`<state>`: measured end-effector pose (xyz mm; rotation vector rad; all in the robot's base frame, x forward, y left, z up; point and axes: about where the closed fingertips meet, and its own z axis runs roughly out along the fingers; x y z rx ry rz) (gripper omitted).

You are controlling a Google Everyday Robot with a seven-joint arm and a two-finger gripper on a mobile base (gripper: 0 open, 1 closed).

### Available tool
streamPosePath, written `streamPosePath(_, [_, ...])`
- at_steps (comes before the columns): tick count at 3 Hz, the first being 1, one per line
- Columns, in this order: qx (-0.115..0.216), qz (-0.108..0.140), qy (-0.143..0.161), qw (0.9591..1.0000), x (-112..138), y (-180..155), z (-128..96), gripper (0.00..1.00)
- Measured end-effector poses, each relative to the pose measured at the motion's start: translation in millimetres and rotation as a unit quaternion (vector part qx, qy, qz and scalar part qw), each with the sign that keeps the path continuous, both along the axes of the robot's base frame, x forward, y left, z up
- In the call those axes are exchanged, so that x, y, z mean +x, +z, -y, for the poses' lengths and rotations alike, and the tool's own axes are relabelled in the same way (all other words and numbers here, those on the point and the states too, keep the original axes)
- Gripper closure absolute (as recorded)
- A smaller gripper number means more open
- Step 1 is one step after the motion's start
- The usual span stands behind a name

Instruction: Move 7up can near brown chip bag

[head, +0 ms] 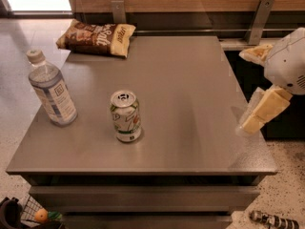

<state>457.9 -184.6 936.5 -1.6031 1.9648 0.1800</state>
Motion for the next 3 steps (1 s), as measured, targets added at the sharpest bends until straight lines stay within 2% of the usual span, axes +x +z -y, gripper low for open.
streamPosePath(1, [0.109, 0.030, 0.052, 0.9922, 24, -24, -34, 0.00])
streamPosePath(2, [0.228, 0.042, 0.101, 0.9675, 32, -26, -82, 0.00])
streamPosePath(3, [0.320, 0.036, 0.136, 0.9370, 23, -2, -126, 0.00])
